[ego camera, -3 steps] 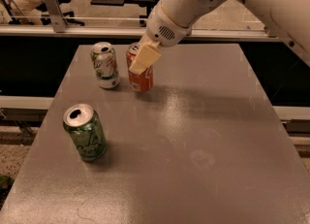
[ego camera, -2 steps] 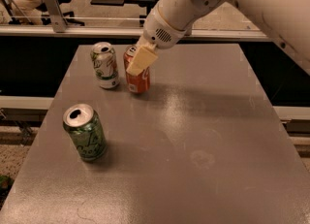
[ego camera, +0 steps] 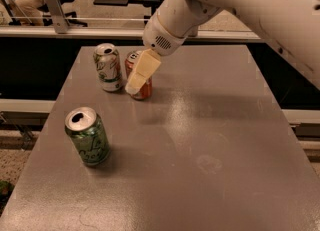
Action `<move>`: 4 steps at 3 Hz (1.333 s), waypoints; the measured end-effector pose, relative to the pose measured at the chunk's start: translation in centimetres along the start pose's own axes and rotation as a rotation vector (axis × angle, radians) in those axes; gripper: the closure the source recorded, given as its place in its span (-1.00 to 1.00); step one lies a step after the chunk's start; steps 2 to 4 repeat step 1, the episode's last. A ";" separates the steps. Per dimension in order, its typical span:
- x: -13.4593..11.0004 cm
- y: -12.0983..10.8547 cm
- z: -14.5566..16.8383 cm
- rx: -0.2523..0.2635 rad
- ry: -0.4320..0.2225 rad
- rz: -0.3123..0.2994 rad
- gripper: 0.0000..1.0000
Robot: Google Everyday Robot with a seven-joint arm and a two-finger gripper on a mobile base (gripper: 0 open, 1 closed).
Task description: Move coke can near 7up can
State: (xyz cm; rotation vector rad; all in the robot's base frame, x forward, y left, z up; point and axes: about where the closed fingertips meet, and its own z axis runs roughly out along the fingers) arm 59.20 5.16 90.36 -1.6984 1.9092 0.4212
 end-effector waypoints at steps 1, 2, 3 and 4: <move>0.0 0.0 0.0 0.000 0.000 0.000 -1.00; 0.0 0.0 0.0 0.000 0.000 0.000 -1.00; 0.0 0.0 0.0 0.000 0.000 0.000 -1.00; 0.0 0.0 0.0 0.000 0.000 0.000 -1.00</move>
Offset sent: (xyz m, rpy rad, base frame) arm 0.0000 0.0000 0.0000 0.0000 0.0000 0.0000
